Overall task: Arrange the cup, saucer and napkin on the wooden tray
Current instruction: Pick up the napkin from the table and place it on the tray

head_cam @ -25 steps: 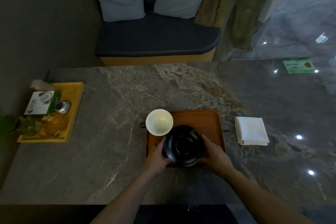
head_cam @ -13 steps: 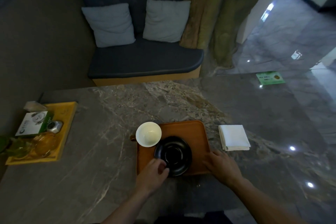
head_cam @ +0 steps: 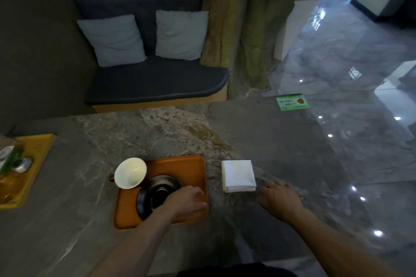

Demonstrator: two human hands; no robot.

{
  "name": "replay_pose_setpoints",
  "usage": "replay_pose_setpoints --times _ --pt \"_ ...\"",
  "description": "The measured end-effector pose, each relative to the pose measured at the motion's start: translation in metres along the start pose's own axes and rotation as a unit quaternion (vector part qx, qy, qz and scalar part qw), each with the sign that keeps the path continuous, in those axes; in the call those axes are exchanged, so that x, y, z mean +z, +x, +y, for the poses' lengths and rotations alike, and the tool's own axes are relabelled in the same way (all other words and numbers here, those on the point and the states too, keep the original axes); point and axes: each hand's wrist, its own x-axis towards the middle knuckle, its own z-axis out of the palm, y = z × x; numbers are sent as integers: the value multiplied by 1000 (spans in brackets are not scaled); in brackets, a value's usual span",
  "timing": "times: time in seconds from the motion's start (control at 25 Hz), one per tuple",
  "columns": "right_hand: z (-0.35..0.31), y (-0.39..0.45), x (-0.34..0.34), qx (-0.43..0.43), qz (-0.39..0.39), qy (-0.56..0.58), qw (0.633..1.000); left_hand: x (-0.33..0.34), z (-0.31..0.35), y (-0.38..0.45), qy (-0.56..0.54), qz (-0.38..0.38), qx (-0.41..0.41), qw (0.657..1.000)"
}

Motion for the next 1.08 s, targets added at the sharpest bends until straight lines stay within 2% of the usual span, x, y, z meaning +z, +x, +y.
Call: replay_pose_setpoints --times 0.16,0.52,0.6,0.76,1.08 --pt "32 11 -11 -10 -21 -9 1000 -17 35 24 47 -66 -24 996" --pt "34 58 -25 -18 -60 35 997 -42 61 78 81 -106 -23 991" --pt "31 73 -24 -2 -60 65 996 -47 61 92 97 -95 -19 991" --pt "22 100 -22 22 -49 104 993 -52 58 113 52 -57 -43 996" --pt "16 127 -10 1 -66 125 990 -32 66 129 32 -3 -10 999"
